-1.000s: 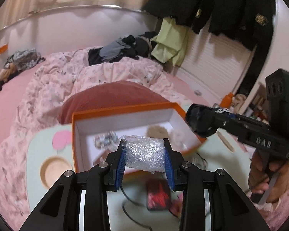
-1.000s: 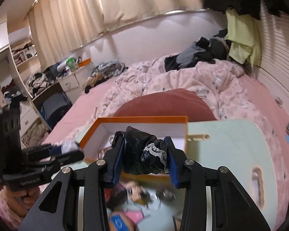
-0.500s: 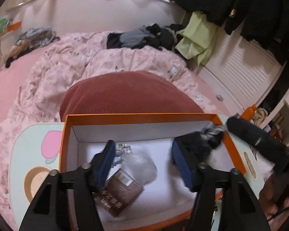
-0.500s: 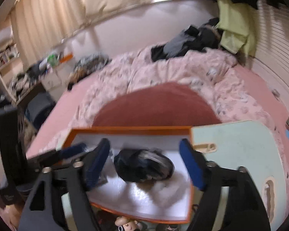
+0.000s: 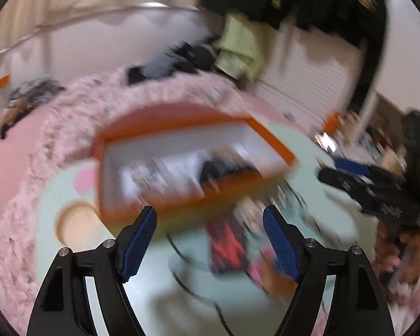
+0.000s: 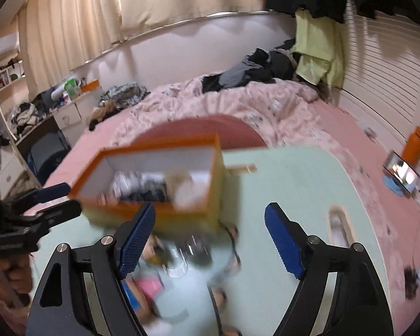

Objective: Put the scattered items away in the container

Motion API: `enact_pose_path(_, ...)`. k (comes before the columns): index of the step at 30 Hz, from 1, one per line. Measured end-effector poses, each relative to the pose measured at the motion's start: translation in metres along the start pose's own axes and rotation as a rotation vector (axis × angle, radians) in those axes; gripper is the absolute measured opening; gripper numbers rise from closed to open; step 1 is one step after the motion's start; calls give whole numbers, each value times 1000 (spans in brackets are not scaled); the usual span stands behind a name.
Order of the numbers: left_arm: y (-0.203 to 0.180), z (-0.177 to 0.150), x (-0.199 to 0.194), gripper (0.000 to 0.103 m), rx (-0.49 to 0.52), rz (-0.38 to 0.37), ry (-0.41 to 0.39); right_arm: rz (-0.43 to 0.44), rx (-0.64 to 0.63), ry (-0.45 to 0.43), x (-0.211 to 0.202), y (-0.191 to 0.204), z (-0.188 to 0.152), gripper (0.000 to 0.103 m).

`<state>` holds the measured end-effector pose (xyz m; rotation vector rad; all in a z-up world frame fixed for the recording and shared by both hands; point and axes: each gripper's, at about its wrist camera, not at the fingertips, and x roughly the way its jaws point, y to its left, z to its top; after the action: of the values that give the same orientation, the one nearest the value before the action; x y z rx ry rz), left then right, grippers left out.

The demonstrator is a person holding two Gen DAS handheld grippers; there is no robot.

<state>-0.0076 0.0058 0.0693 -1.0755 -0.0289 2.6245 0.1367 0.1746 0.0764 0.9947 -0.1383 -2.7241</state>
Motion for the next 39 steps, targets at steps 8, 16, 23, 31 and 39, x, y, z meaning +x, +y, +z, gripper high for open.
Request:
enact_pose_path(8,-40,-69,-7,78,79,48,-11,-49,-21,124,-2,0,-50,80)
enact_pose_path(16,-30,-88,6,80,24,147,28,-91,-48,143,3,5,-70,80)
enact_pose_path(23,-29,-95,8,103,20,162,10,-161,-57,158,8,2,-76,88)
enact_pose_path(31,-33,-95,9,103,28,156,-1,-161,-67,164,12,-1,-78,103)
enact_pose_path(39,-35,-95,6,100,27,138,-21,-169,-64,163,13,-3,-78,103)
